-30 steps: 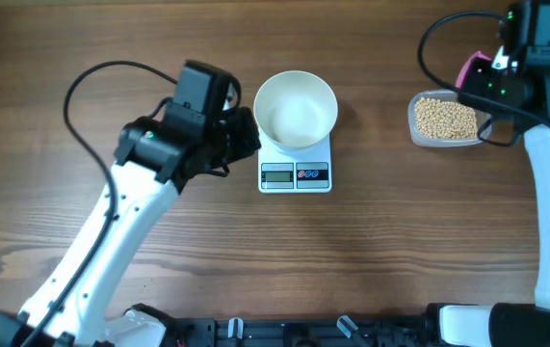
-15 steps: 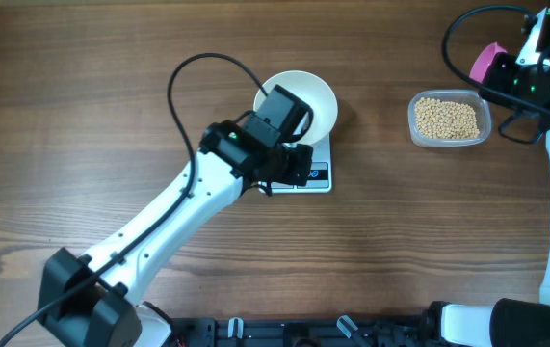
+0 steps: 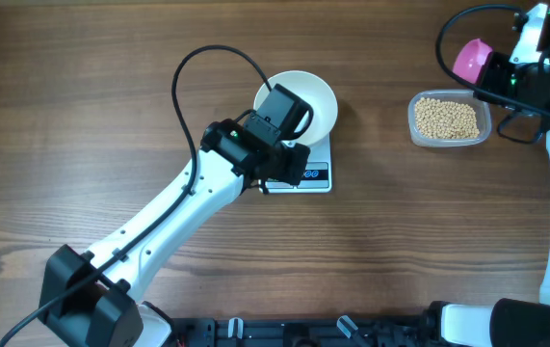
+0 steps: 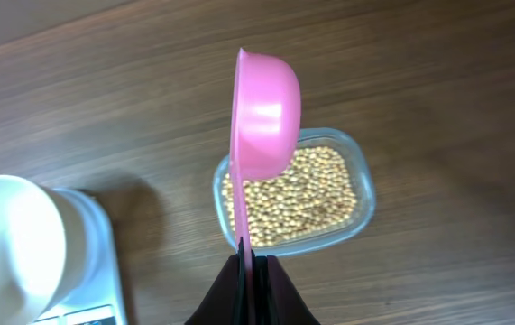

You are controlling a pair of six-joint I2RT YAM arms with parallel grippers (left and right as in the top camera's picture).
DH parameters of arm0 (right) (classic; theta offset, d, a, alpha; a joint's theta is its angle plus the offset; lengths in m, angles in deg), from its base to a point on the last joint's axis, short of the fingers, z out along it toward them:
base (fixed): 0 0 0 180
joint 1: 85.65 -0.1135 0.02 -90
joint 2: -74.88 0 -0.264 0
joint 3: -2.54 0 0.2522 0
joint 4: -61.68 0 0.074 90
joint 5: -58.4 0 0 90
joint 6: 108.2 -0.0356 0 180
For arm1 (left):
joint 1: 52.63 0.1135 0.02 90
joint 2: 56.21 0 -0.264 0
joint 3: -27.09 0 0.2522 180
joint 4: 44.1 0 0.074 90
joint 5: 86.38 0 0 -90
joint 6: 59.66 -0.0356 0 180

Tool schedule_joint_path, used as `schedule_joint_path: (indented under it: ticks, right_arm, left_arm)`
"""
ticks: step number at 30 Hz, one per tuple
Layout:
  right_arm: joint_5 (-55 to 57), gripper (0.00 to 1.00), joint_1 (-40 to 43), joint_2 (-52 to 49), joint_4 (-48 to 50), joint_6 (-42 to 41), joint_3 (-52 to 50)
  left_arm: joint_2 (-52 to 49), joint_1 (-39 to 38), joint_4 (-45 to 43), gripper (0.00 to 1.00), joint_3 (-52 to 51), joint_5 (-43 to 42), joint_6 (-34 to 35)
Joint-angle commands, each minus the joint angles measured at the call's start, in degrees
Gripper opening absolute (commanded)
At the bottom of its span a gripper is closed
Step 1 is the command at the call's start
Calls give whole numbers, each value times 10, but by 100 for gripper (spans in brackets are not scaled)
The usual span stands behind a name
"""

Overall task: Scoop item into bowl and weigh 150g on scale
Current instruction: 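Move the left gripper to the white bowl on the scale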

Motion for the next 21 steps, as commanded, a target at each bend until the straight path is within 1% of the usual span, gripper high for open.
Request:
schedule_joint_path:
  ticks: [1, 3, 5, 7, 9, 12, 14, 18, 21]
  right_arm:
    - [-30, 4, 2, -5, 1, 12, 9]
    - [-30, 4, 2, -5, 1, 13, 9]
    - [-31, 4, 2, -5, 1, 26, 9]
    - [-34, 4, 2, -5, 1, 44, 9]
    - [-34, 4, 2, -3, 1, 44, 9]
    - [-34, 4, 2, -2, 2, 46, 9]
    - [-34, 4, 2, -2, 4, 46, 9]
    - [-34, 4, 2, -2, -3, 45, 9]
    - [-34, 4, 2, -2, -3, 40, 9]
  left_arm:
    - [-2, 3, -25, 4, -4, -2, -21]
    - [-2, 3, -42, 4, -4, -40, -21]
    - [-2, 3, -44, 4, -4, -58, -21]
    - [-2, 3, -36, 4, -4, -57, -21]
    - [-2, 3, -16, 4, -4, -57, -21]
    - [-4, 3, 30, 4, -10, -57, -22]
    - [-4, 3, 33, 4, -29, -59, -19]
    - [-4, 3, 26, 4, -71, -61, 15]
    - [-4, 3, 24, 4, -90, -71, 16]
